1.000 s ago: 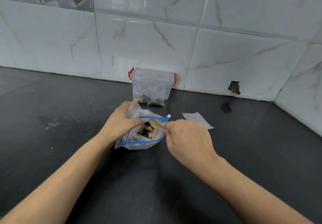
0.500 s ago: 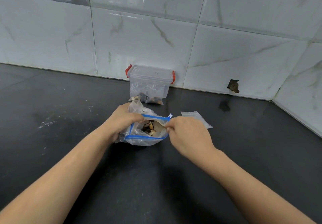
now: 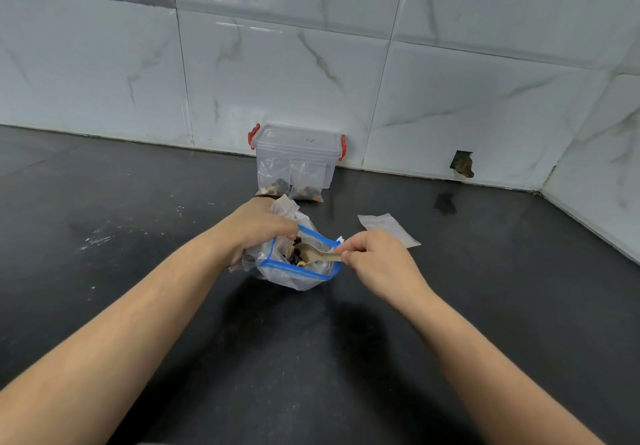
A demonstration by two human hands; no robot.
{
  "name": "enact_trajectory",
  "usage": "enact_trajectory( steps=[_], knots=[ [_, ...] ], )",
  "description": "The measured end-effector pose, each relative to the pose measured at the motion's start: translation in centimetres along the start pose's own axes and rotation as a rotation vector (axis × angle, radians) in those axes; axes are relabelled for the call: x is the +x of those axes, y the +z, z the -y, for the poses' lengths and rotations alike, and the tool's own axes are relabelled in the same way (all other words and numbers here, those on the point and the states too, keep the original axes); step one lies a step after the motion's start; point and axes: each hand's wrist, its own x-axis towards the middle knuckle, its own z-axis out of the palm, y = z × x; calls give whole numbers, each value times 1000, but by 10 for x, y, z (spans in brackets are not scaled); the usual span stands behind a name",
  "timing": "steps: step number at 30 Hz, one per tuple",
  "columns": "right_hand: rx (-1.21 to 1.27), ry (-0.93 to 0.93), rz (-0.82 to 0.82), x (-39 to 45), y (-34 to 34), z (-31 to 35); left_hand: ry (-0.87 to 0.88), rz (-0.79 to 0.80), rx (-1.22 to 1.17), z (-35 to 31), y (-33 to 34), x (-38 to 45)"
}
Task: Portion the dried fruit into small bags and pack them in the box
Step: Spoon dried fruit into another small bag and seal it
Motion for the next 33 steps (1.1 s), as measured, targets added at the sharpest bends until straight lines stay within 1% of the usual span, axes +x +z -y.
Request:
enact_trajectory(
  steps=[3, 7, 9, 10, 11, 13, 14, 15, 16, 17, 20, 22, 24, 29, 33],
  knots=[
    [79, 52, -26, 1, 0, -3, 15, -38, 28, 3, 2, -2],
    [289, 133, 13, 3, -3, -6, 24, -75, 48, 5, 4, -7],
    [287, 122, 15, 1, -3, -5, 24, -82, 47, 3, 4, -8],
    [212, 78, 8, -2, -3, -4, 25, -87, 45, 3, 4, -9],
    [68, 1, -12, -7, -3, -3, 27, -95, 39, 2, 4, -10],
    [-328, -240, -95, -20, -2, 2, 36, -114, 1, 0, 5, -10],
    [-471, -358, -116, -26, 0, 6, 41, -124, -18, -1, 6, -9],
    [-520, -428, -112, -30, 1, 9, 52, -132, -25, -3, 6, -9],
    [-502, -435, -92, -30, 4, 11, 63, -134, -22, -6, 7, -9],
    [-434, -382, -73, -30, 6, 11, 68, -129, -14, -8, 7, -8],
    [-83, -84, -46, -20, 5, 3, 44, -105, -15, -6, 4, -9],
    [111, 45, -60, -16, 2, -3, 41, -95, 24, -3, 2, -11],
    [176, 73, -67, -13, -5, -6, 51, -88, 60, 0, 0, -13],
    [250, 56, -79, -10, -19, -7, 110, -91, 98, 5, -3, -16],
    [265, 35, -89, -13, -26, -10, 195, -154, 112, 13, -4, -17]
  ],
)
